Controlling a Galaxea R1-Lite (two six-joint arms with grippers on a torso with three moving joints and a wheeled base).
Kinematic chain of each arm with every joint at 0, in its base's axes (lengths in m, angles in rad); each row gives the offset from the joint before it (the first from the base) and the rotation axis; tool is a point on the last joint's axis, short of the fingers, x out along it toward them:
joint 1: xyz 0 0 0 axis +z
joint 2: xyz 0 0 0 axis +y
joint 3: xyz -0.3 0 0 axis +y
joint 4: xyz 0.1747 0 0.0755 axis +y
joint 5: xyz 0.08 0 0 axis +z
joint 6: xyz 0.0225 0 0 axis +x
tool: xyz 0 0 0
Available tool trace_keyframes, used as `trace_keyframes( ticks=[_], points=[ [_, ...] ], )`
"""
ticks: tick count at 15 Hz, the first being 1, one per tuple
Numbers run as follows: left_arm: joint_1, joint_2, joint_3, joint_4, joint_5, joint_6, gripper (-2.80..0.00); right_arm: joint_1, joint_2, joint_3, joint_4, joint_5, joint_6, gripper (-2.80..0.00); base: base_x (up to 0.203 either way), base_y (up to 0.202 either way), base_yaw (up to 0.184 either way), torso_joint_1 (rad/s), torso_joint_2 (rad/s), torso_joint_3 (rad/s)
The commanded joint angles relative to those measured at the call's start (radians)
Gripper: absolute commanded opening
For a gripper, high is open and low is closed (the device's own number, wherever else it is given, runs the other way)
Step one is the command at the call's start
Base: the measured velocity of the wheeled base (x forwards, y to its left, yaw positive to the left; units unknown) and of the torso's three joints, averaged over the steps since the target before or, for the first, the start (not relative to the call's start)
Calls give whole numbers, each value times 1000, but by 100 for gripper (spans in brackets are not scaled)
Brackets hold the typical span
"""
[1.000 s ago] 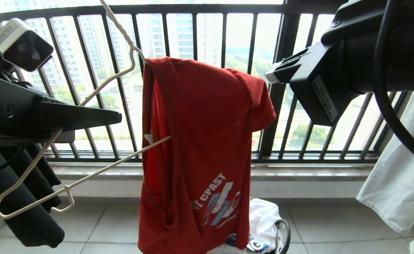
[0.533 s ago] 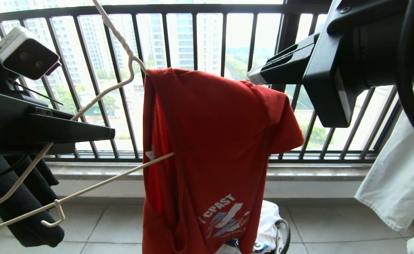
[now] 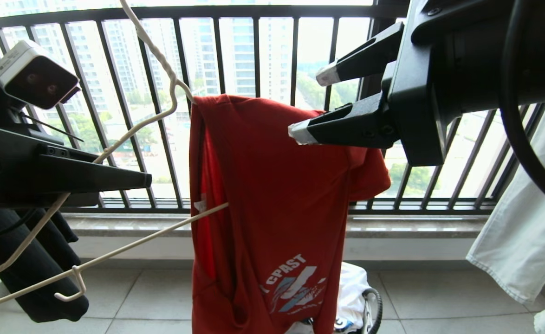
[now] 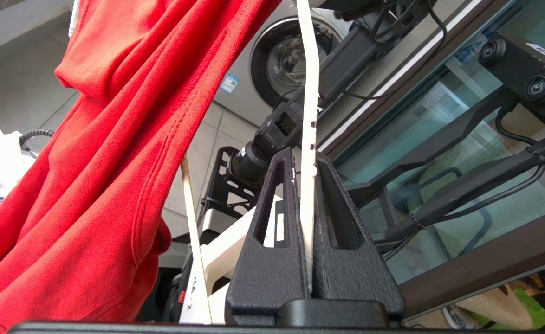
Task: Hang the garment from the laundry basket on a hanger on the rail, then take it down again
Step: Hang the clothes on the clothes rack
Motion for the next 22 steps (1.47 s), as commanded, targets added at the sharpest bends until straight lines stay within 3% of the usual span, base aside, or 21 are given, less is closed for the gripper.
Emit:
trace_keyframes(
  ticks=[1, 6, 14, 18, 19, 22],
  points=[
    [0, -41, 9, -3, -8, -4, -280, -28, 25, 0, 2, 51, -3, 0, 0, 0, 0, 0, 0, 0],
    [-40, -73, 42, -9, -8, -2, -280, -48, 48, -1, 3, 130, -4, 0, 0, 0, 0, 0, 0, 0],
    [-43, -59, 50, -16, -8, 2, -280, -55, 124, 0, 4, 241, -4, 0, 0, 0, 0, 0, 0, 0],
    [-43, -70, 99, -117, -8, 2, -280, -55, 137, 0, 6, 266, -3, 0, 0, 0, 0, 0, 0, 0],
    [-42, -70, 103, -127, -8, 1, -280, -54, 136, 0, 4, 269, -4, -280, 0, 0, 0, 0, 0, 0],
    [-41, -69, 103, -129, -8, 1, -280, -52, 134, 0, -2, 275, -1, -280, 0, 0, 0, 0, 0, 0]
  ],
)
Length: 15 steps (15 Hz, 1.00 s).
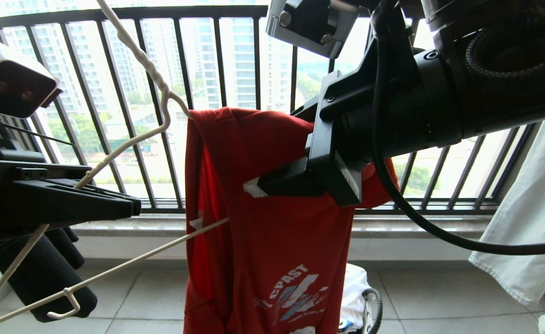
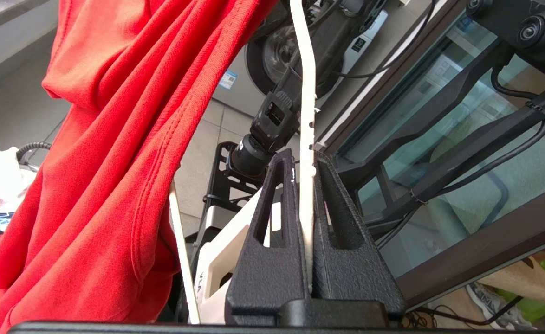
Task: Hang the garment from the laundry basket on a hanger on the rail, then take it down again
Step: Hang the clothes on the clothes rack
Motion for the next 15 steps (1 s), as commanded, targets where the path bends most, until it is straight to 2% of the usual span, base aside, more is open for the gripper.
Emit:
trace_keyframes(
  ticks=[1, 13, 14, 15],
  points=[
    [1, 1, 2, -4, -8, -3, -280, 3, 2, -1, -2, 2, -2, -280, 0, 0, 0, 0, 0, 0],
    [21, 12, 3, -5, -8, 7, -280, 8, -18, -2, -11, -4, 1, -280, 0, 0, 0, 0, 0, 0],
    [22, 17, 2, -5, -8, 6, 0, 8, -21, -2, -10, -4, 1, -280, 0, 0, 0, 0, 0, 0],
    [21, 20, 2, -6, -8, 7, 0, 8, -22, -1, -9, -4, 2, -280, 0, 0, 0, 0, 0, 0]
  ],
)
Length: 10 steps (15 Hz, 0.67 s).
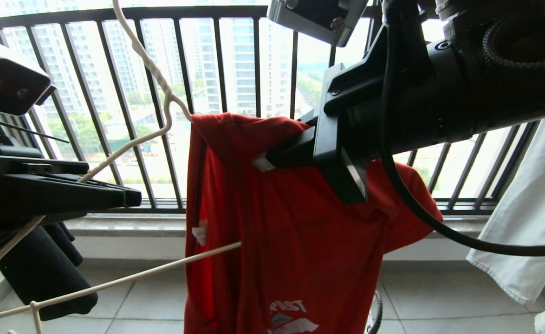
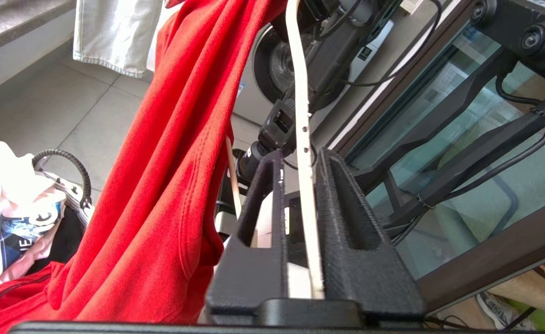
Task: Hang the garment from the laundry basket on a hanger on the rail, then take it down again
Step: Hang the clothes on the clothes rack
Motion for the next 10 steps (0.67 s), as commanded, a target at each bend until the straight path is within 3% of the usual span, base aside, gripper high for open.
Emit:
trace_keyframes(
  ticks=[1, 5, 10],
  points=[
    [1, 11, 1, 1, -9, -4, 0, 0, -10, 0, 4, 0, -3, -280, 0, 0, 0, 0, 0, 0],
    [17, 8, 1, 1, -9, 32, 0, -1, -19, 1, 9, -8, -2, -280, 0, 0, 0, 0, 0, 0],
    [149, -43, -56, 3, -9, 22, 0, -28, -26, 2, 10, -38, -1, -280, 0, 0, 0, 0, 0, 0]
  ],
)
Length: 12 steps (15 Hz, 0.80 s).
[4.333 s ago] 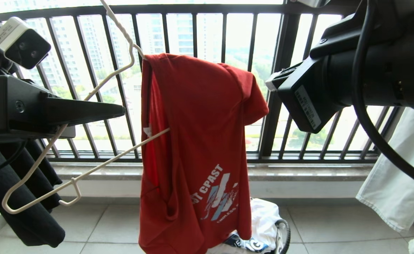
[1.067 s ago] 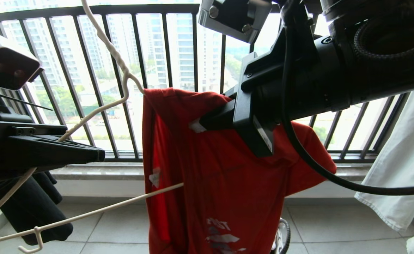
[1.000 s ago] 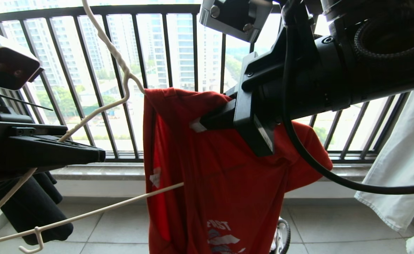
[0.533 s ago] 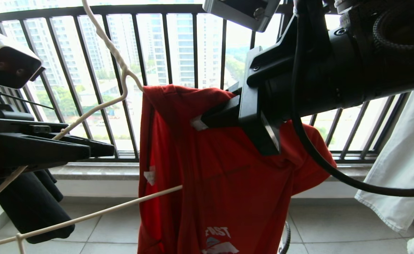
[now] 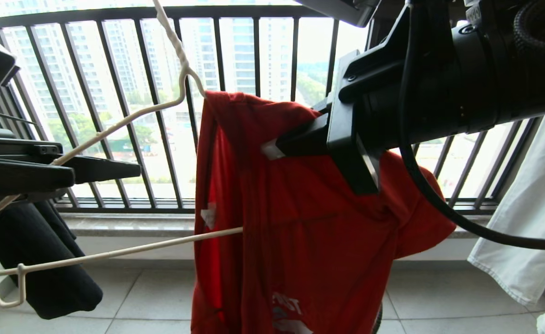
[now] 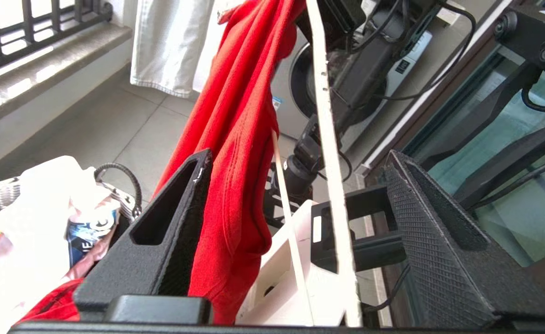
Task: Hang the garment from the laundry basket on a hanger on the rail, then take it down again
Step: Hang the clothes on the clothes rack
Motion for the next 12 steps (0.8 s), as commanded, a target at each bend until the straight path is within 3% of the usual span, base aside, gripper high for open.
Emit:
trace_keyframes(
  ticks=[1, 3, 7, 10, 12],
  points=[
    [35, -52, -19, -3, -5, -29, 0, -32, 3, 1, 4, -2, -4, -280, 0, 0, 0, 0, 0, 0],
    [40, -91, -34, -3, 91, -51, 0, -44, 14, 0, 1, -17, 5, -280, 0, 0, 0, 0, 0, 0],
    [40, -133, -66, -4, 378, -55, 0, -42, 21, 0, -5, -68, 5, -280, 0, 0, 0, 0, 0, 0],
    [40, -142, -94, -5, 529, -51, 0, -44, 18, 0, -8, -107, 5, -280, 0, 0, 0, 0, 0, 0],
    [40, -155, -101, -5, 580, -38, 0, -44, 20, 1, -31, -125, 7, -280, 0, 0, 0, 0, 0, 0]
  ],
)
